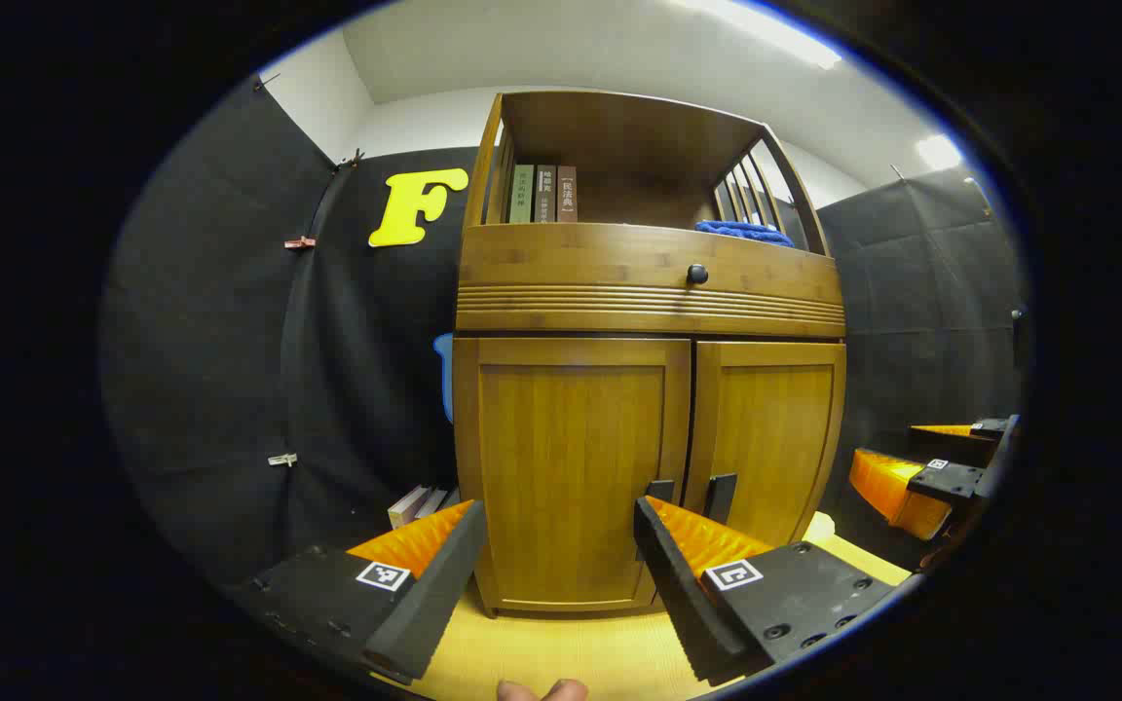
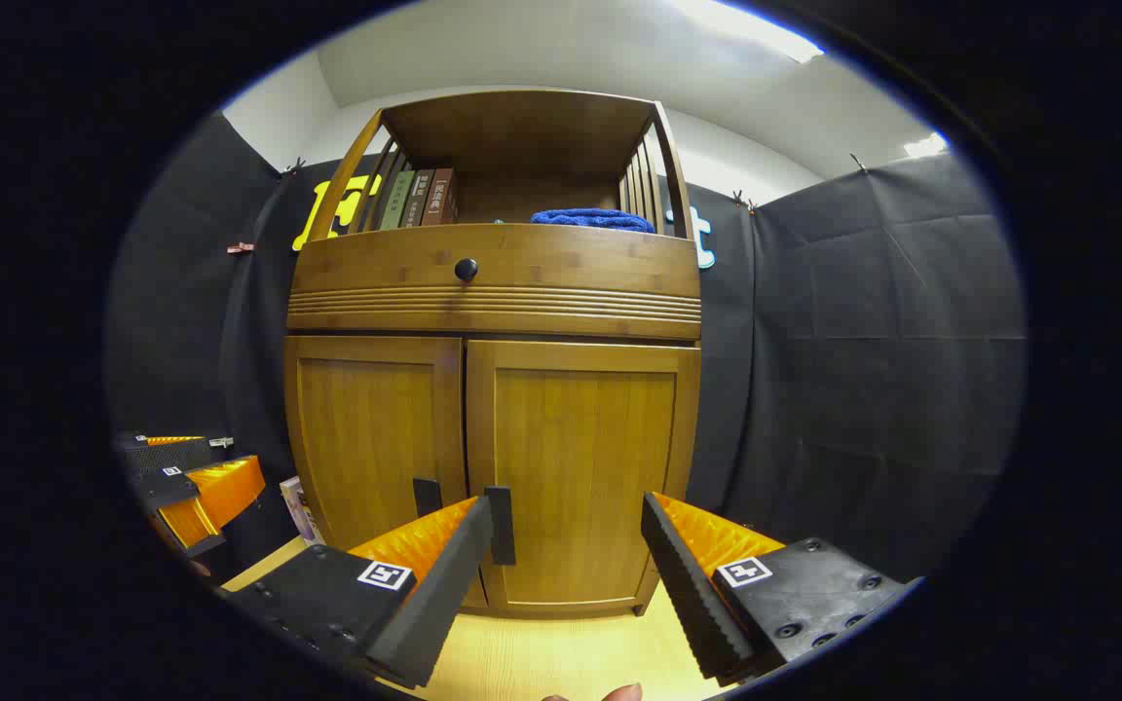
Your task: Open the right door of the double-door shoe cabinet with the right hand, and open the left door with the left hand.
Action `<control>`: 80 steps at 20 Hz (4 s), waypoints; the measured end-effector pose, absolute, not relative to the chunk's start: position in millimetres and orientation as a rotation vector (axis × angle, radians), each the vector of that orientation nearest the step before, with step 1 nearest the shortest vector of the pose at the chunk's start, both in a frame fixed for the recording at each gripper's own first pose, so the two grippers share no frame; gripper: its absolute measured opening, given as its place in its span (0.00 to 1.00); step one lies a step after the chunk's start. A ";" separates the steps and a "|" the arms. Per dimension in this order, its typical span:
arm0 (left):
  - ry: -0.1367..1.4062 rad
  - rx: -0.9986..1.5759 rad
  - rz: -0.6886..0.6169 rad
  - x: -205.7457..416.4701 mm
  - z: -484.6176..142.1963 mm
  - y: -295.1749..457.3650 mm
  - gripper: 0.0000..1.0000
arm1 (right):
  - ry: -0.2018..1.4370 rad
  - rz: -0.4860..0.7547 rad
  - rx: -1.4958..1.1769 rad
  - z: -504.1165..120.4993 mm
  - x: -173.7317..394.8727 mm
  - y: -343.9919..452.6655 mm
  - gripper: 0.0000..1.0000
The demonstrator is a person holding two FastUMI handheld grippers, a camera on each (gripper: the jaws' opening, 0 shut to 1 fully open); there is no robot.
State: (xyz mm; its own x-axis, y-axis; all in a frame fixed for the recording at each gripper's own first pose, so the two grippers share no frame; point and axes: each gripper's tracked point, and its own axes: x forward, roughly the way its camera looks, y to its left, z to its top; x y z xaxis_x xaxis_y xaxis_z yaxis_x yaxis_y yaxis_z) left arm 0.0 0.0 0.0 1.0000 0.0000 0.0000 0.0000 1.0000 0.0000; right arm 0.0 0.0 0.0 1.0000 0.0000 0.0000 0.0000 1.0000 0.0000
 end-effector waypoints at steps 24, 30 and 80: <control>-0.001 0.011 -0.007 1.3 -0.1 2.4 0.94 | 0.022 0.031 -0.002 -10.2 6.3 2.9 0.99; 0.007 0.021 -0.007 3.2 -1.1 3.4 0.94 | 0.060 0.071 0.029 -33.7 36.1 -3.0 0.98; 0.068 -0.032 0.058 -22.1 14.3 -48.0 0.94 | 0.254 0.097 0.155 -138.6 12.3 -67.3 0.28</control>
